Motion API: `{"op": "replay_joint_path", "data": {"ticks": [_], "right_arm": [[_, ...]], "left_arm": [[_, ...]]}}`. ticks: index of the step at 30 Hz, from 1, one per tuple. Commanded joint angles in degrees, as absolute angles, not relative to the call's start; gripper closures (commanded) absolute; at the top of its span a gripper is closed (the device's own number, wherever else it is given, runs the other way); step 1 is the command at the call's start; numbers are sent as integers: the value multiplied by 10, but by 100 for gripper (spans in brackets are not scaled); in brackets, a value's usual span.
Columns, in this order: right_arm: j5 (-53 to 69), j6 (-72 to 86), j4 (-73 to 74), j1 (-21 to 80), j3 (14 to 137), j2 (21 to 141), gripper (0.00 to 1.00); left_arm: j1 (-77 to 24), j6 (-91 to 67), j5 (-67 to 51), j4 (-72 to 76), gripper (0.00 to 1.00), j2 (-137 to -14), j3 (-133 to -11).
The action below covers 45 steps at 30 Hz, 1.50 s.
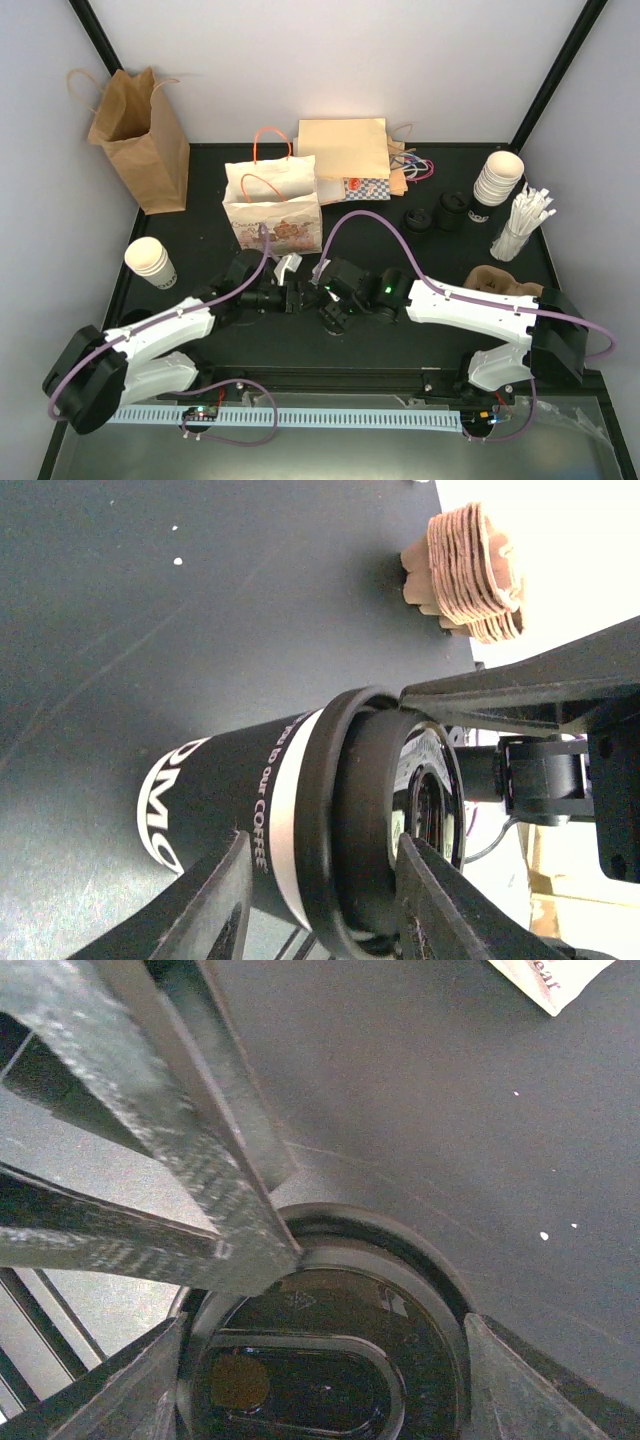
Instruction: Pack the takeout coffee
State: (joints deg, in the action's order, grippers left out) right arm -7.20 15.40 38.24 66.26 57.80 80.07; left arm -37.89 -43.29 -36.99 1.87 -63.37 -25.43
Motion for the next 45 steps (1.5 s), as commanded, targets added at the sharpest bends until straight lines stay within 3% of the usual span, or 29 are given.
{"op": "replay_joint_path", "data": {"ticks": [1, 11, 20, 25, 36, 45], "right_arm": [[-25, 172, 437, 671, 540, 843, 36], [-22, 173, 435, 671, 539, 843, 36], [-13, 168, 436, 671, 541, 848, 36], [-9, 166, 437, 671, 541, 854, 36], [1, 169, 447, 671, 543, 861, 36], [13, 159, 440, 674, 548, 863, 36]], "left_arm": [[-373, -476, -351, 44, 58, -584, -212], [-353, -513, -404, 122, 62, -607, -181], [-353, -501, -413, 118, 63, -643, -197], [-353, -476, -384, 37, 65, -662, -229], [-353, -513, -379, 46, 73, -701, -161], [-351, -500, -376, 9, 65, -664, -214]]}}
